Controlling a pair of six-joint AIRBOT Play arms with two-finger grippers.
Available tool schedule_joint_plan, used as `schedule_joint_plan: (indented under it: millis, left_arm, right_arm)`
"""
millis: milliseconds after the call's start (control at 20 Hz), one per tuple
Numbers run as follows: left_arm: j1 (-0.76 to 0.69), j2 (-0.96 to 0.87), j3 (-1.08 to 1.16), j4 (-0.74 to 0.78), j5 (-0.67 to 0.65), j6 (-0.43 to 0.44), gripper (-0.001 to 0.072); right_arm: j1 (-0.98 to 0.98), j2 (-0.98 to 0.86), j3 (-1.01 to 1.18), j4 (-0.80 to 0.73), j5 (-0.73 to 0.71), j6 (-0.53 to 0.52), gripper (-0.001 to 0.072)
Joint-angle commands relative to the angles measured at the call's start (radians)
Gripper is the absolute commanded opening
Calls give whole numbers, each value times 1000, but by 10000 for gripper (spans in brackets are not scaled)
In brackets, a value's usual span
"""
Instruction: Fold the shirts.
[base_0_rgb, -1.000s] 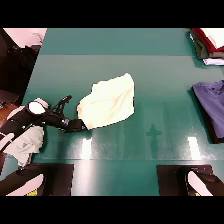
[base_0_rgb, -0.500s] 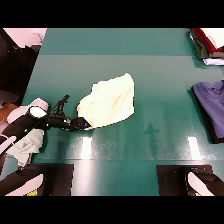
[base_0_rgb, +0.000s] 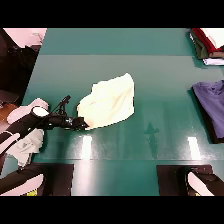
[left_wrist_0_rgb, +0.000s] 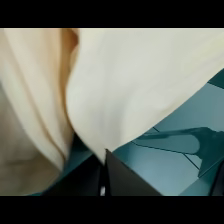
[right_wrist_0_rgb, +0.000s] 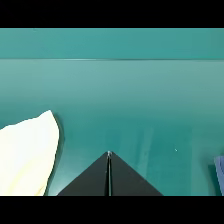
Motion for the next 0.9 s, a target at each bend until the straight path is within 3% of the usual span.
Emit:
schedule_joint_plan:
  millis: [0, 200, 400, 450, 500, 550, 700, 850]
  left_arm:
    - [0, 6, 60, -45, -81, 16, 23]
    - [0, 127, 352, -21, -143, 7, 23]
    - [0, 201, 788, 191, -146, -28, 23]
    - [0, 203, 885, 258, -148, -61, 23]
    - [0, 203, 957, 314, -148, -83, 23]
    - [0, 203, 1013, 359, -147, -99, 23]
    - [0, 203, 1054, 386, -158, -106, 23]
    - [0, 188, 1049, 410, -245, -127, 24]
  right_arm:
    - [1, 0, 1, 0, 0, 1, 18]
    - [2, -2, 1, 2, 2, 1, 18]
    - [2, -58, 1, 63, 43, 0, 26]
    - [2, -95, 1, 115, 68, 0, 124]
    - [2, -135, 1, 167, 87, 0, 320]
    - [2, -184, 1, 225, 107, 0, 454]
    - [18, -340, 1, 356, 136, 0, 469]
    - [126, -497, 1, 368, 125, 0, 496]
